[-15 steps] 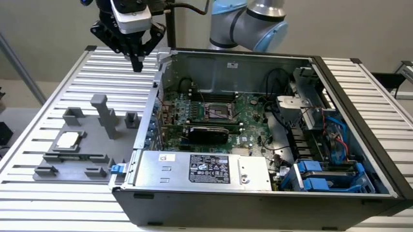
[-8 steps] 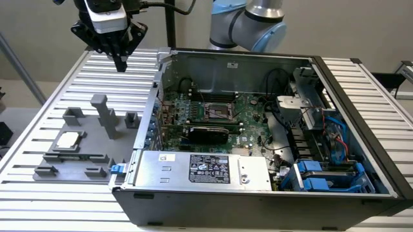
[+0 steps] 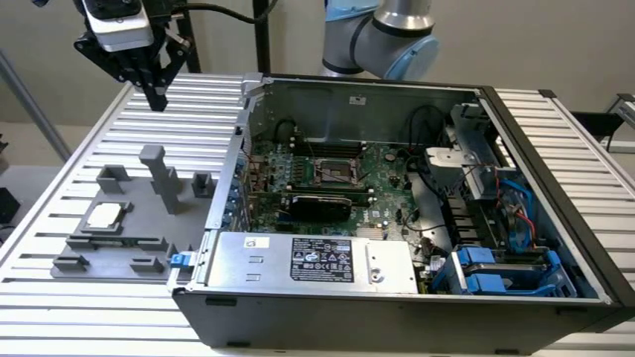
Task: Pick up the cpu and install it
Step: 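Reach for the cpu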
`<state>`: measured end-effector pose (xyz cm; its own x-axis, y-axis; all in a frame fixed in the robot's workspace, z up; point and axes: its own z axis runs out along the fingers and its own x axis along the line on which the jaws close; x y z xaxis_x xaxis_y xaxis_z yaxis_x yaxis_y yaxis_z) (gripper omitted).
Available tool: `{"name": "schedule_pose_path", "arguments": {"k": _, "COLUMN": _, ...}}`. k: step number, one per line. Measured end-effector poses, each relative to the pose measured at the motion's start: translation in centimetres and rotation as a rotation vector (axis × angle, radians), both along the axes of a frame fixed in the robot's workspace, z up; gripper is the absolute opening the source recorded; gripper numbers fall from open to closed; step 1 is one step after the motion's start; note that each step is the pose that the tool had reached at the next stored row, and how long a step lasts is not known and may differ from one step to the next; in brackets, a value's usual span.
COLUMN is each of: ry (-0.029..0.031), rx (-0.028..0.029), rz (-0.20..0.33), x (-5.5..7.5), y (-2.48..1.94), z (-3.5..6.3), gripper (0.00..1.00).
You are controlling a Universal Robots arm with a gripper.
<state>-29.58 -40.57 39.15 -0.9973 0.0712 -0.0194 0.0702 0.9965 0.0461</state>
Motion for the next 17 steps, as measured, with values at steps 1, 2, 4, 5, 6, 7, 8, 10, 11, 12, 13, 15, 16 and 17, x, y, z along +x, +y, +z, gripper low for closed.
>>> {"name": "schedule_pose_path", "arguments": {"k": 1, "ry": 0.0001, "rx": -0.0002, "rz": 0.0, "x": -0.5, "y": -0.04, "z": -0.03, "gripper": 0.11}}
{"name": "schedule_pose_path", "arguments": {"k": 2, "ry": 0.0001, "rx": -0.0003, "rz": 0.0, "x": -0.9, "y": -0.08, "z": -0.07, "gripper": 0.11}}
{"name": "schedule_pose_path", "arguments": {"k": 4, "ry": 0.0, "rx": -0.0003, "rz": 0.0, "x": -1.8, "y": -0.18, "z": -0.17, "gripper": 0.11}}
{"name": "schedule_pose_path", "arguments": {"k": 5, "ry": 0.0001, "rx": -0.0006, "rz": 0.0, "x": -2.3, "y": -0.22, "z": -0.23, "gripper": 0.11}}
{"name": "schedule_pose_path", "arguments": {"k": 6, "ry": 0.0001, "rx": -0.0008, "rz": 0.0, "x": -2.7, "y": -0.26, "z": -0.32, "gripper": 0.11}}
{"name": "schedule_pose_path", "arguments": {"k": 7, "ry": 0.0001, "rx": -0.0011, "rz": 0.0, "x": -3.2, "y": -0.3, "z": -0.41, "gripper": 0.11}}
{"name": "schedule_pose_path", "arguments": {"k": 8, "ry": 0.0, "rx": -0.0014, "rz": 0.0, "x": -3.7, "y": -0.33, "z": -0.5, "gripper": 0.11}}
{"name": "schedule_pose_path", "arguments": {"k": 10, "ry": 0.0001, "rx": -0.0021, "rz": 0.0, "x": -4.5, "y": -0.41, "z": -0.7, "gripper": 0.11}}
{"name": "schedule_pose_path", "arguments": {"k": 11, "ry": 0.0, "rx": -0.0023, "rz": 0.0, "x": -5.0, "y": -0.44, "z": -0.8, "gripper": 0.11}}
{"name": "schedule_pose_path", "arguments": {"k": 12, "ry": 0.0001, "rx": -0.0026, "rz": 0.0, "x": -5.4, "y": -0.48, "z": -0.9, "gripper": 0.11}}
{"name": "schedule_pose_path", "arguments": {"k": 13, "ry": 0.0001, "rx": -0.0029, "rz": 0.0, "x": -5.9, "y": -0.51, "z": -1.01, "gripper": 0.11}}
{"name": "schedule_pose_path", "arguments": {"k": 15, "ry": 0.0001, "rx": -0.0034, "rz": 0.0, "x": -6.8, "y": -0.58, "z": -1.22, "gripper": 0.11}}
{"name": "schedule_pose_path", "arguments": {"k": 16, "ry": 0.0001, "rx": -0.0037, "rz": 0.0, "x": -7.3, "y": -0.61, "z": -1.33, "gripper": 0.11}}
{"name": "schedule_pose_path", "arguments": {"k": 17, "ry": 0.0002, "rx": -0.004, "rz": 0.0, "x": -7.7, "y": -0.65, "z": -1.43, "gripper": 0.11}}
